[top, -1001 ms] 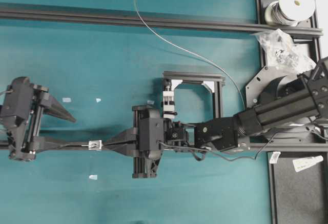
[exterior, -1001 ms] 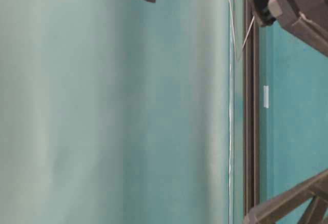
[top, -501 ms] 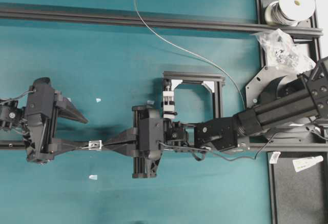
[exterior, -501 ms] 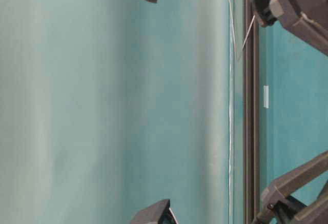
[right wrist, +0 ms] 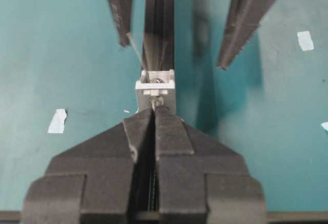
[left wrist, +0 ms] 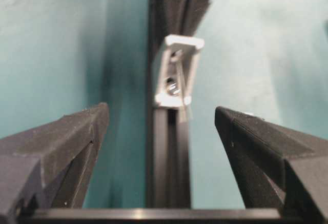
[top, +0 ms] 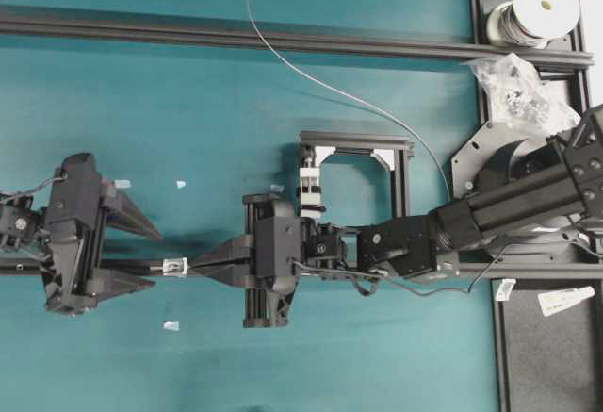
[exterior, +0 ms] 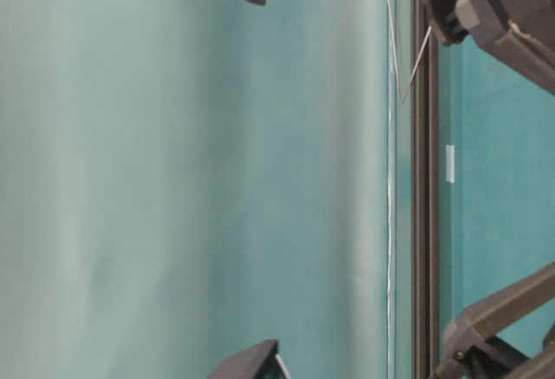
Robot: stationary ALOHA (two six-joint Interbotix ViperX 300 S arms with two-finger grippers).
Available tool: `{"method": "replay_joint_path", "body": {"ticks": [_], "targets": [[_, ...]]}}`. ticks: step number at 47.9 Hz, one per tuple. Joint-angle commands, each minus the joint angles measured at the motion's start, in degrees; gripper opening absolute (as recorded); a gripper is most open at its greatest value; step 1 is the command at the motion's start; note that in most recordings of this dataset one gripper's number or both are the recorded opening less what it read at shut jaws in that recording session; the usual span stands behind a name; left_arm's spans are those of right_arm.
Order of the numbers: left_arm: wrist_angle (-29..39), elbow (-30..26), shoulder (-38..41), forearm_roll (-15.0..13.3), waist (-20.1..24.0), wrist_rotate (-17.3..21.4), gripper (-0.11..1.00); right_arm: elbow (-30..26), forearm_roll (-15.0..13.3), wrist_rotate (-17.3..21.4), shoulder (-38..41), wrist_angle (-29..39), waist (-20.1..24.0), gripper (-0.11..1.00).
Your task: Insert the wire through the hole in the metal fitting.
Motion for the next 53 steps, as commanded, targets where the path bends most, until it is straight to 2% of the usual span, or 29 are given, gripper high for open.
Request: {"method": "replay_joint_path", "body": {"ticks": [1, 17, 23, 31, 37, 45, 53], "targets": [[0.44, -1.23, -2.2, 0.09, -0.26, -0.09, 0.76, -0.35, -0.09, 0.09, -0.62, -0.53, -0.18, 0.0], [1.58, -2.55, -1.58, 0.09, -0.35, -0.26, 0.74, -0.44, -0.09, 0.09, -0.7, -0.53, -0.18, 0.0], [3.16, -3.25, -1.58, 0.09, -0.35, -2.29, 0.7, -0.44, -0.09, 0.18, -0.62, -0.53, -0.09, 0.0], [5.01, -3.43, -1.58, 0.09, -0.35, -5.19, 0.53, -0.35, -0.09, 0.18, -0.62, -0.53, -0.18, 0.0], [5.36, -3.6, -1.58, 0.09, -0.35, -5.63, 0.36, -0.35, -0.09, 0.18, -0.62, -0.53, -0.18, 0.0], [5.36, -3.78, -1.93, 0.09, -0.26, -5.8, 0.2, -0.44, -0.09, 0.18, -0.7, -0.53, -0.09, 0.0], [7.47, -4.04, -2.02, 0.09, -0.35, -8.09, 0.02, -0.44, -0.09, 0.26, -0.7, -0.53, -0.09, 0.0]]}}
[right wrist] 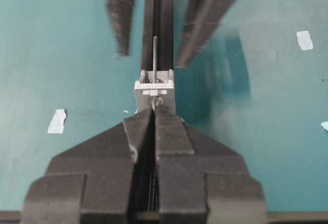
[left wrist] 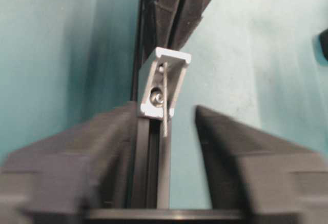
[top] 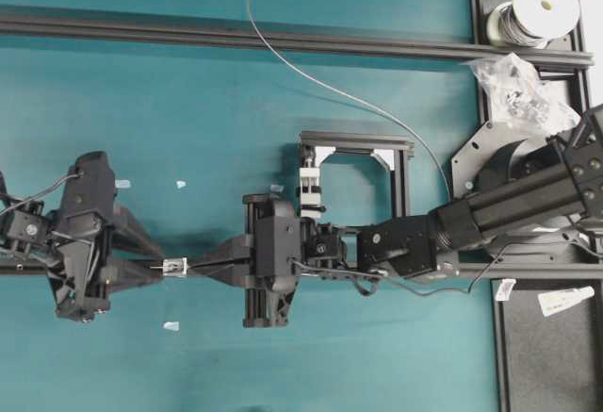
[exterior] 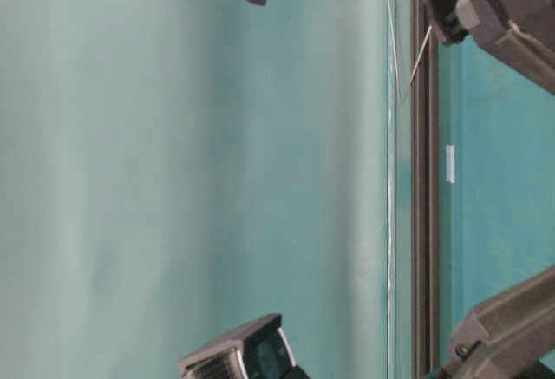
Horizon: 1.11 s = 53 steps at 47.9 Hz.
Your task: Insert the wire through the hole in the metal fitting.
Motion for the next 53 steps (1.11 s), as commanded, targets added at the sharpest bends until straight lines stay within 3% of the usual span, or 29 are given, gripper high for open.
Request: {"method": "replay_joint_path", "body": {"ticks": [1, 8, 33, 39, 48, 50, 53], "targets": [[1.23, -1.23, -1.58, 0.09, -0.09, -0.88, 0.0, -0.44, -0.09, 0.09, -0.7, -0.44, -0.09, 0.0], [3.69, -1.76, -1.76, 0.09, -0.09, -1.05, -0.1, -0.44, -0.09, 0.26, -0.62, -0.35, -0.18, 0.0], [4.22, -2.11, -1.93, 0.18, 0.18, -0.97, -0.1, -0.53, -0.09, 3.34, -1.41, -0.35, -0.18, 0.02], [4.31, -1.85, -2.02, 0.26, 0.18, -0.97, -0.1, -0.53, -0.09, 3.25, -1.93, -0.09, -0.18, 0.26], [6.77, 0.0, -4.66, 0.26, 0.18, -0.53, -0.1, -0.26, -0.09, 2.81, -3.25, 1.05, -0.09, 0.82], [7.29, 0.7, -5.54, 0.26, 0.18, -0.44, -0.1, -0.09, -0.09, 2.72, -3.6, 1.32, -0.18, 0.88], [7.73, 1.93, -6.86, 0.35, 0.44, -0.35, -0.1, 0.44, -0.09, 2.72, -4.04, 1.41, -0.09, 0.88]]}}
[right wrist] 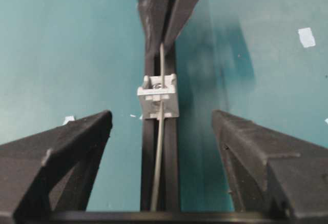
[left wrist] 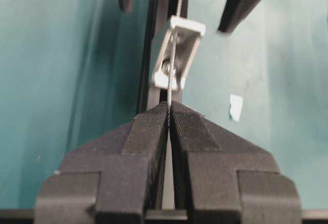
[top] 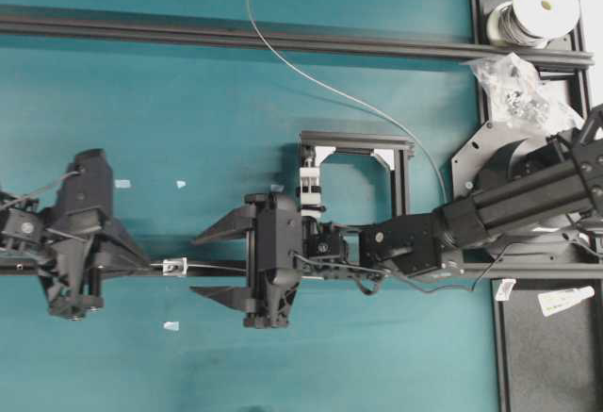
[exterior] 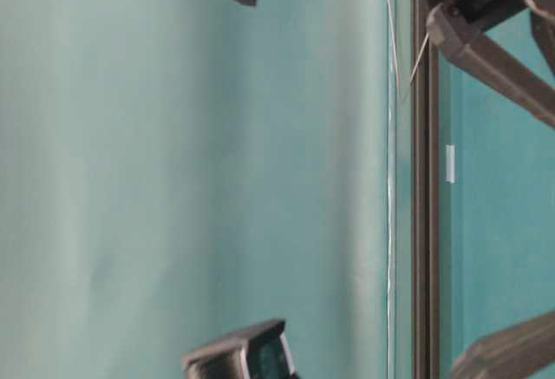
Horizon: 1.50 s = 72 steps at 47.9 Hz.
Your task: Insert the wire through the hole in the metal fitting.
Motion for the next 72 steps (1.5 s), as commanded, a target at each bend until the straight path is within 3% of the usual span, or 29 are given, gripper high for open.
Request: {"method": "replay_joint_path", "body": {"ticks": [1, 37, 53, 72], "targets": [[0.44, 1.23, -3.87, 0.18, 0.35, 0.09, -0.1, 0.18, -0.26, 0.0, -2.37, -0.09, 0.0, 0.88], [9.93, 13.71, -18.81, 0.18, -1.41, -0.26, -0.1, 1.85, -0.18, -0.18, -3.6, 0.0, -0.09, 0.87], [10.28, 16.35, -21.36, 0.18, -2.9, -0.44, -0.1, 1.85, -0.18, -0.18, -3.6, 0.0, 0.0, 0.87], [8.17, 15.64, -19.86, 0.26, -2.9, -0.62, -0.1, 1.67, -0.26, -0.26, -3.6, 0.0, -0.09, 0.87]]}}
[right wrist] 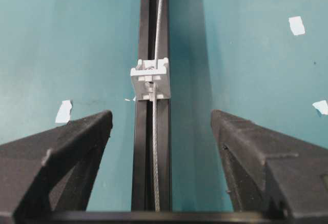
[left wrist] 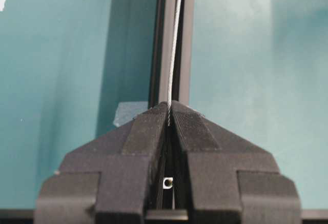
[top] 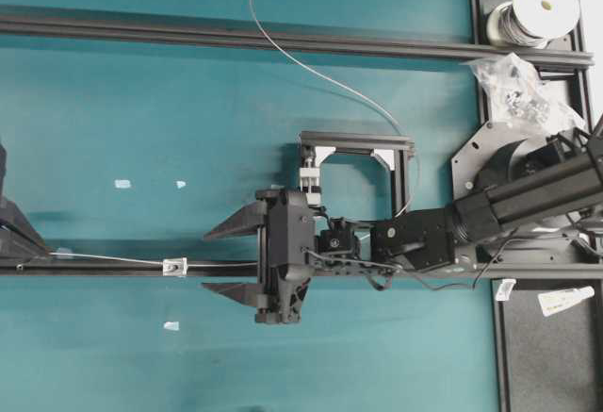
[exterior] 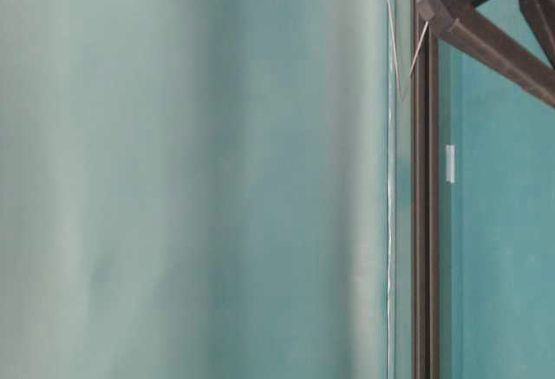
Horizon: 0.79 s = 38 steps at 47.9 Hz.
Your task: Insert the wire through the hole in the metal fitting.
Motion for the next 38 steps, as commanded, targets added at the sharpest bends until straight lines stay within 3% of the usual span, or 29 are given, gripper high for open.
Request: {"method": "replay_joint_path", "body": {"ticks": [1, 8, 14, 20, 30, 38], "targets": [[-0.35, -0.97, 0.09, 0.18, -0.26, 0.0, -0.1, -0.7, -0.09, -0.09, -1.76, -0.18, -0.09, 0.87], [-0.26, -0.79, -0.09, 0.18, -0.26, 0.0, -0.1, -0.79, -0.18, -0.09, -1.85, -0.18, -0.09, 0.87], [-0.26, -0.18, -0.26, 0.09, -0.26, 0.0, -0.01, -0.88, -0.18, -0.09, -1.85, -0.18, 0.0, 0.87], [-0.26, 0.26, -0.35, 0.09, -0.26, 0.09, 0.22, -0.88, -0.18, -0.09, -1.85, -0.18, 0.0, 0.87], [-0.62, 0.0, -0.7, 0.26, 0.88, 0.88, 0.82, -0.88, -0.18, -0.35, -1.93, -0.18, -0.09, 0.87], [-1.67, 0.09, -1.76, 0.62, 3.25, 2.2, 0.85, -0.18, -0.09, -1.76, -3.43, -0.44, -0.09, 0.87]]}}
